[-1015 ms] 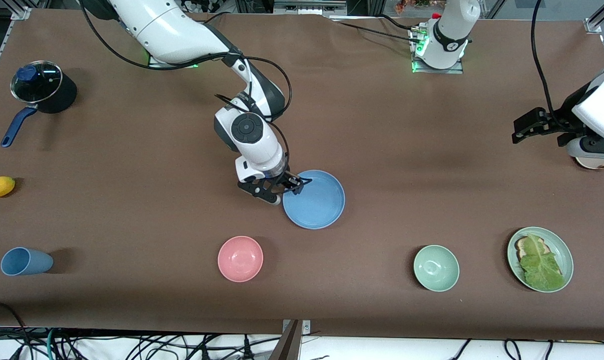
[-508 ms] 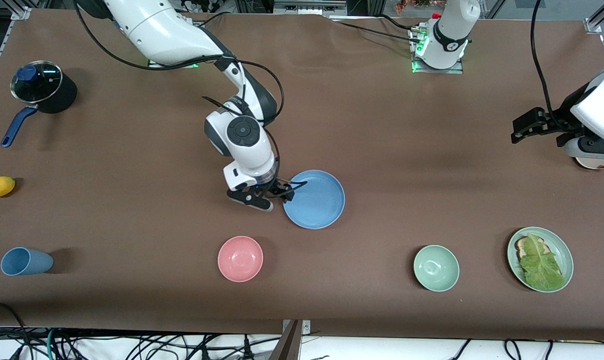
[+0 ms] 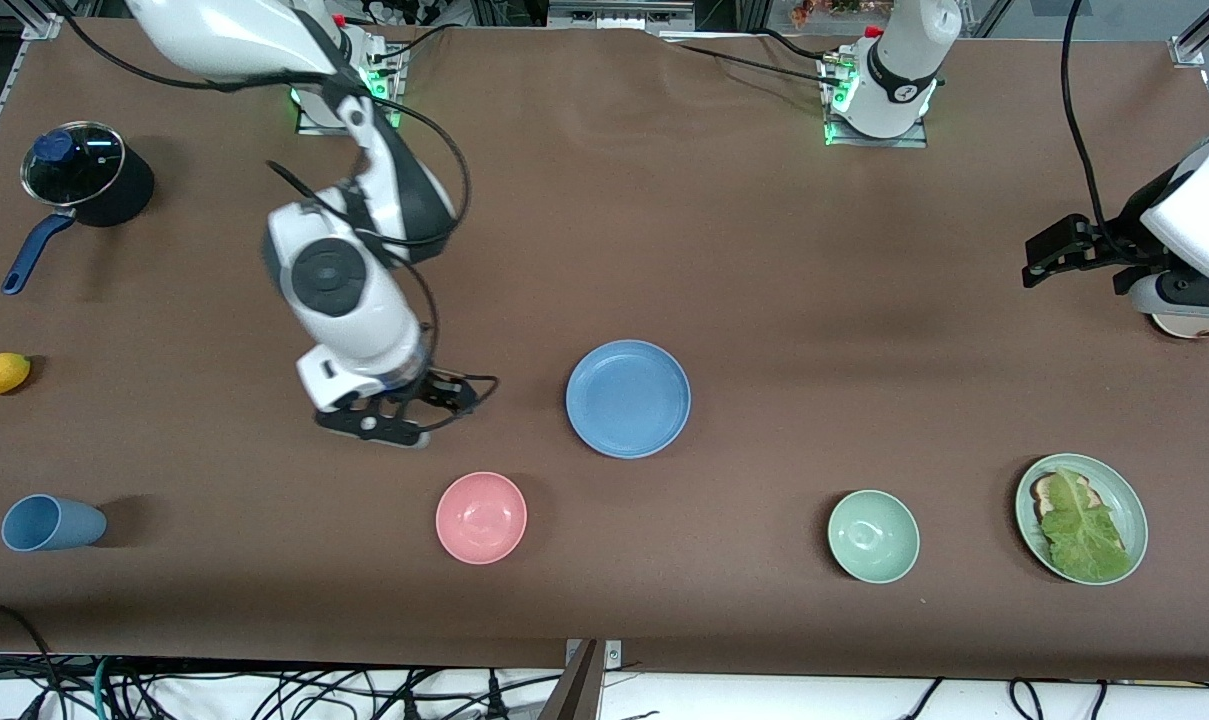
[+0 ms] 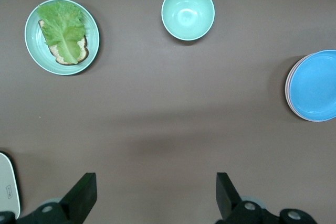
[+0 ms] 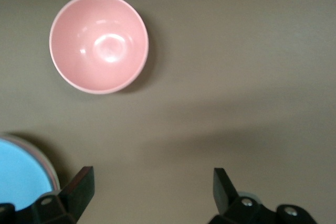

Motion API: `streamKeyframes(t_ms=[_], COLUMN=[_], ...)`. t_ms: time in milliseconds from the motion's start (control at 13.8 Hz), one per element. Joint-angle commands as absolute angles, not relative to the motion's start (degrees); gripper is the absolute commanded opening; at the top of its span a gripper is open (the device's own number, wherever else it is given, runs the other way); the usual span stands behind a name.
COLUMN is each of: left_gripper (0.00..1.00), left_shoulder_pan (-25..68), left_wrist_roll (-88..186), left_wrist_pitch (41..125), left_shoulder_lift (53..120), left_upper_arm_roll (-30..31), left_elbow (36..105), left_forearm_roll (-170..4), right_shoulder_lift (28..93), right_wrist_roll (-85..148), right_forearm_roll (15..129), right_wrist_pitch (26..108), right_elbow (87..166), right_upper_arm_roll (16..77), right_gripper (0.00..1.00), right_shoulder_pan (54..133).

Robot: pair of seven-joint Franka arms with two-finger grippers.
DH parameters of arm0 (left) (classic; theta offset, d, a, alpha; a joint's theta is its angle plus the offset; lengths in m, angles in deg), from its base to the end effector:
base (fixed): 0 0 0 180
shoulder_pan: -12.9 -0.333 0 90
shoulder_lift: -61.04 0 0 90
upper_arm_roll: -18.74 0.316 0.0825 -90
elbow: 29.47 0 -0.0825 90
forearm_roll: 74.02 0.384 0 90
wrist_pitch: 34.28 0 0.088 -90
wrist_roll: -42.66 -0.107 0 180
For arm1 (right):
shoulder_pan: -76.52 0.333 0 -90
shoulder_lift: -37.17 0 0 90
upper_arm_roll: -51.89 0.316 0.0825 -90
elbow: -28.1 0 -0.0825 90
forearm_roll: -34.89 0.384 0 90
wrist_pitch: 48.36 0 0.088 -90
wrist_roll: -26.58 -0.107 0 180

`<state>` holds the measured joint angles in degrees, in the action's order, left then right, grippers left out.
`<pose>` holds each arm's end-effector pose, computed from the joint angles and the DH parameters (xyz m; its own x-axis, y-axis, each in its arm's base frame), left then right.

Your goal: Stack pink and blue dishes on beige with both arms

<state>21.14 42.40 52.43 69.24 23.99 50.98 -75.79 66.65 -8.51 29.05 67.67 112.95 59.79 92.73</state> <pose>0.5916 -0.0386 0.6159 0.9977 -0.0589 -0.0332 -0.0584 -0.9981 0.0180 0.6496 0.2670 0.3827 0.9851 -0.1663 0.0429 -0.1665 -0.9860 0.0009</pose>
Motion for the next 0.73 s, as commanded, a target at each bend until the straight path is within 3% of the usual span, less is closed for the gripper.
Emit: streamKeyframes(t_ms=[0, 435, 653], left_gripper=[1.00, 1.00, 1.00], left_shoulder_pan=[21.5, 21.6, 21.6], left_wrist_roll=[41.2, 41.2, 41.2], left_wrist_pitch=[52.4, 52.3, 52.3], left_shoulder_lift=[70.0, 70.3, 70.4], left_upper_arm_roll=[24.0, 24.0, 24.0], left_elbow=[49.1, 48.8, 48.7], left_forearm_roll=[-75.5, -75.6, -75.6], right_shoulder_lift=[59.9, 50.7, 46.6], right_wrist_roll=[0.5, 15.4, 21.0], right_forearm_roll=[33.4, 34.8, 35.9], right_wrist_pitch=[59.1, 45.1, 40.6], right_elbow=[114.3, 114.3, 115.0], right_upper_arm_roll=[57.4, 49.3, 48.4], right_gripper=[1.00, 1.00, 1.00], right_shoulder_pan=[90.7, 90.5, 86.7])
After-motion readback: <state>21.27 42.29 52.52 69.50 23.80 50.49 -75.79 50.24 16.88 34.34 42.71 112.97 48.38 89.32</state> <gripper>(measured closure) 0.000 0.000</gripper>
